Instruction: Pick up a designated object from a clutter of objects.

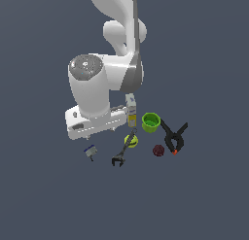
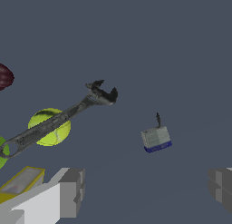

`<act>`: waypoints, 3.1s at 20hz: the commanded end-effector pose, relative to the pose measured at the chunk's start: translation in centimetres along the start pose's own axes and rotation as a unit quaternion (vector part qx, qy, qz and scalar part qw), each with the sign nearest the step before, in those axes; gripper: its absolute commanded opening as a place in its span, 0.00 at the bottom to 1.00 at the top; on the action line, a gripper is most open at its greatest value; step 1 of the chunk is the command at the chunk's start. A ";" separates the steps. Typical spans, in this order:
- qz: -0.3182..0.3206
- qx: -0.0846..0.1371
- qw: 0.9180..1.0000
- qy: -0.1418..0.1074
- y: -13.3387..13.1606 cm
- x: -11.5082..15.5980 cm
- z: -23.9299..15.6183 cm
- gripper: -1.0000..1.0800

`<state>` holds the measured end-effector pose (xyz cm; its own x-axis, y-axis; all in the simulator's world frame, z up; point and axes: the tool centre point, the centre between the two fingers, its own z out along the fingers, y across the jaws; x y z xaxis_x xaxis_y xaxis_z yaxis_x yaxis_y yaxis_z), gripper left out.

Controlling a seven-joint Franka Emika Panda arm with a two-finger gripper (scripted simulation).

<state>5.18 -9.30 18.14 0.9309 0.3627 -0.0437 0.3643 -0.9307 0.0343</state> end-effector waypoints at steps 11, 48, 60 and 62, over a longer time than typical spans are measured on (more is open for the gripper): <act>-0.108 0.010 0.994 0.017 4.9 -0.1 9.7 0.96; -0.133 0.014 0.991 0.024 5.7 -0.2 17.1 0.00; -0.133 0.014 0.991 0.024 5.5 -0.7 15.2 0.00; -0.133 0.013 0.991 0.024 5.3 -0.9 14.3 0.00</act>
<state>6.01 -15.31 3.37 0.8024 0.5968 -0.0014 0.5968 -0.8024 -0.0001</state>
